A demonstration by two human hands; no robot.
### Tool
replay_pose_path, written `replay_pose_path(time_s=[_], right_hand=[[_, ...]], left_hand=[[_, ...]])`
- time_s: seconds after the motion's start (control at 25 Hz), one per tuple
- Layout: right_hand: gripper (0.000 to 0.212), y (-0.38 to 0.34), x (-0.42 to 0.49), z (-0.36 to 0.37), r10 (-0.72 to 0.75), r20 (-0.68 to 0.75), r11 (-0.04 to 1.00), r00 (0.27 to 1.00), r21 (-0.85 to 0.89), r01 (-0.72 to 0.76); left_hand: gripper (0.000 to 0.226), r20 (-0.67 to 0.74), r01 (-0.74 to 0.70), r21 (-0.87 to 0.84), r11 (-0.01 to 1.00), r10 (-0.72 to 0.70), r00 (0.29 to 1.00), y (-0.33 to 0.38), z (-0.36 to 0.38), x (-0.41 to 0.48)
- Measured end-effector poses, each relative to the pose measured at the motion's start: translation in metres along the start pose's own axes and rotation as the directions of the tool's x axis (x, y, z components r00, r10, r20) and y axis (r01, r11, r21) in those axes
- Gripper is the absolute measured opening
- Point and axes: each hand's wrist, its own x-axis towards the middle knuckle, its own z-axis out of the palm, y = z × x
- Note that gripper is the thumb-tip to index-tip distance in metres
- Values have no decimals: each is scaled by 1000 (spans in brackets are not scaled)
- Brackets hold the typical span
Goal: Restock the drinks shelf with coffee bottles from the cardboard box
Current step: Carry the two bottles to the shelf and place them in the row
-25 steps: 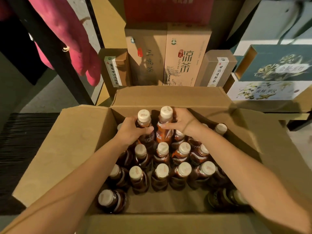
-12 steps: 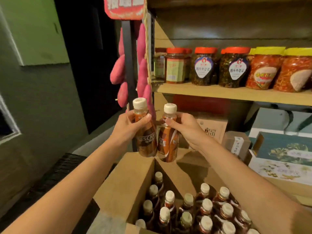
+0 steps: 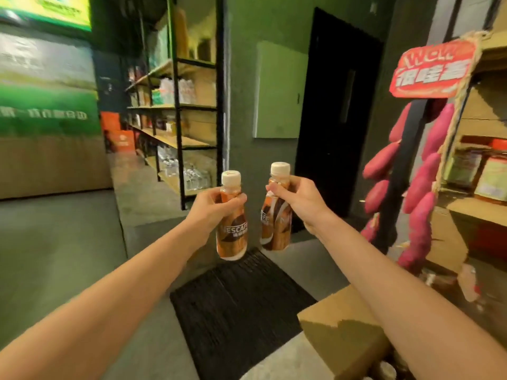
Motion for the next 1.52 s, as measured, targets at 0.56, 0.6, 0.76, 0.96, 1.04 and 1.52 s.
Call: replay_pose_path(time_s=[0.56,0.6,0.76,0.96,1.04,1.52], right_hand=[[14,-78,89,425,-155,420,978,894,194,79],[19,-84,96,454,-154,429,978,890,197,75],[29,-105,135,557,-175,439,973,881,216,86],[35,-105,203,655,-186,436,974,881,202,105],[34,-96,237,689,-184,441,973,878,208,99],[27,-53,531,873,-223,421,966,879,217,141]], left_hand=[[8,-524,65,132,989,14,852,-33,-403,-3],[10,-538,78,136,988,7,843,-34,-432,2],[13,-561,131,136,982,-33,827,-42,-535,34],[14,-580,163,90,983,-81,810,-74,-623,100],[15,-584,171,59,983,-105,805,-94,-652,133],[39,-609,128,80,989,-53,792,-173,-823,438]])
